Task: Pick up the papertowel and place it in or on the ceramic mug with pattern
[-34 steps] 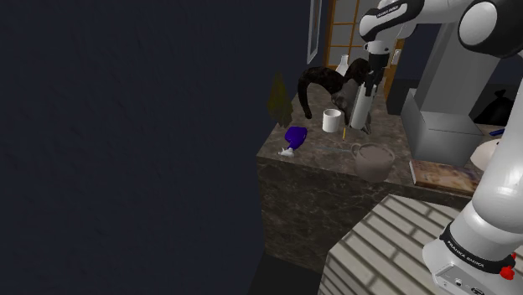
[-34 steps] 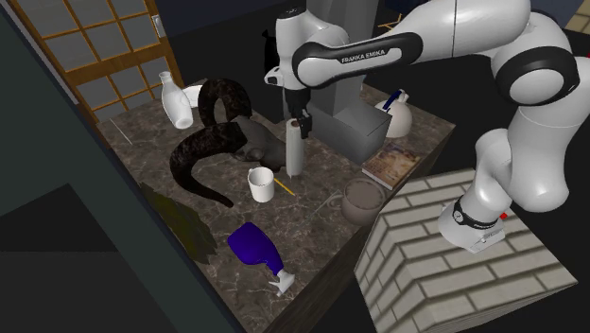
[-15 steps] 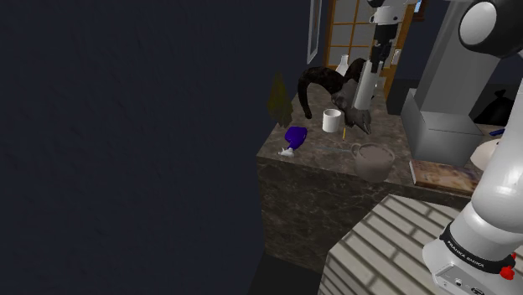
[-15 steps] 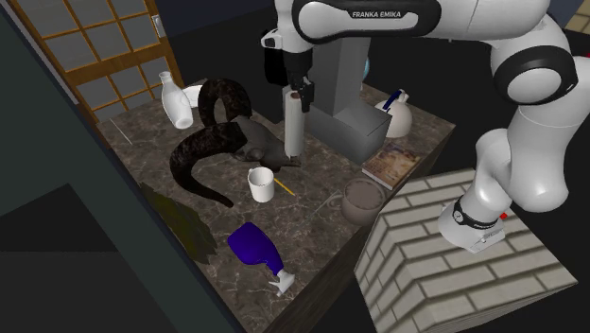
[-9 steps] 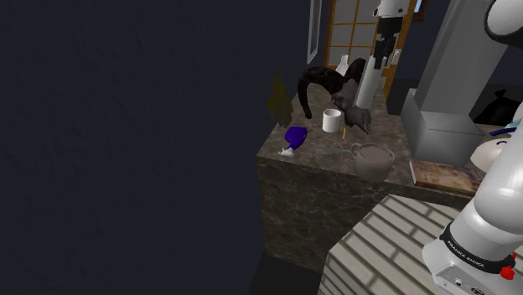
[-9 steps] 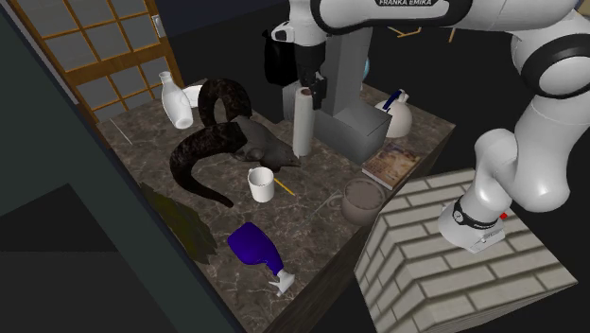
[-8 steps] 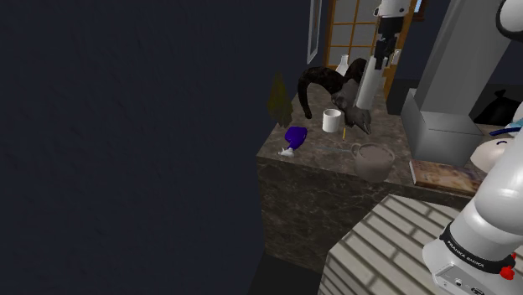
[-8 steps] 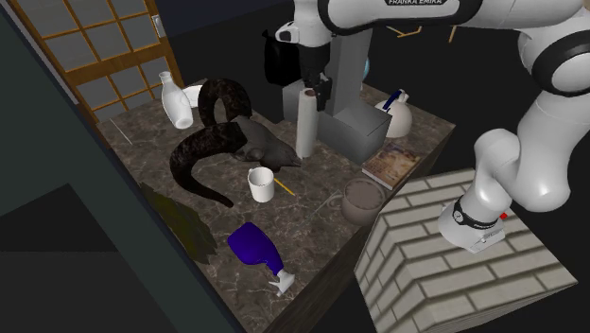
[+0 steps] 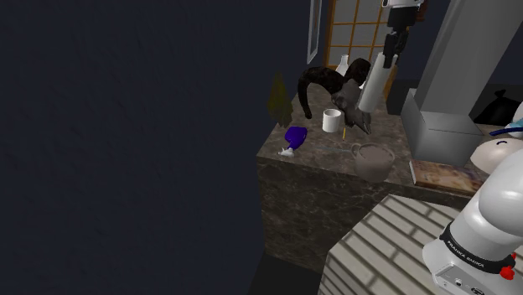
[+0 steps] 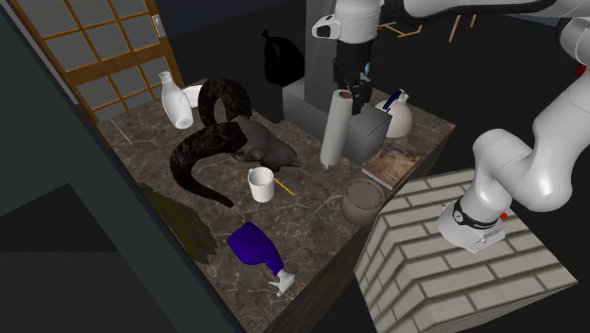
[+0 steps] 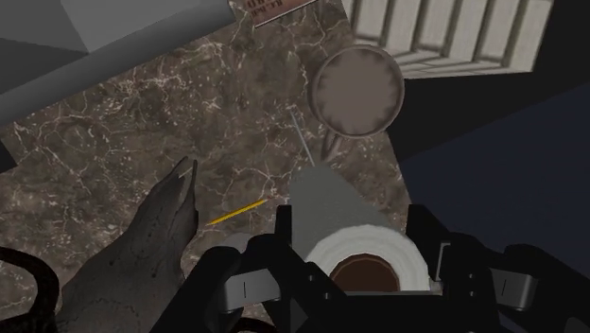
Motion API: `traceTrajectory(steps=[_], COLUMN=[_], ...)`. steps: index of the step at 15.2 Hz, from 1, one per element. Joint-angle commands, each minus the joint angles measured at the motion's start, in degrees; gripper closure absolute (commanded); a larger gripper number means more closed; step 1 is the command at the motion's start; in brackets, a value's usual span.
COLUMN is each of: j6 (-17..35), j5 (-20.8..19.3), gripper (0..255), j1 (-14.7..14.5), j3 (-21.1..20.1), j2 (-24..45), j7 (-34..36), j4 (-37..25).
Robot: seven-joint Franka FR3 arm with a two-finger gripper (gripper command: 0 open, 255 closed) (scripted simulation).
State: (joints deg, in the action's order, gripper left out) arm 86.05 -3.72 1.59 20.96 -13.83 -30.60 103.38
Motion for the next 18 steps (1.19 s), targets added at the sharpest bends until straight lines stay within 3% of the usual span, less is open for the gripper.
traceTrajectory(steps=[1,6,18], j6=[-1.55,-5.60,3.38], j5=[-0.70,-1.07,-1.77], gripper=[255,255,255], j1=[-0.47,-1.26,-0.75], j3=[-1.65,-6.23,-5.89], j2=[-3.65,-12.51,-15.02], j7=[2.34,8.01,8.29], j4=[2.01,6.81,18.27])
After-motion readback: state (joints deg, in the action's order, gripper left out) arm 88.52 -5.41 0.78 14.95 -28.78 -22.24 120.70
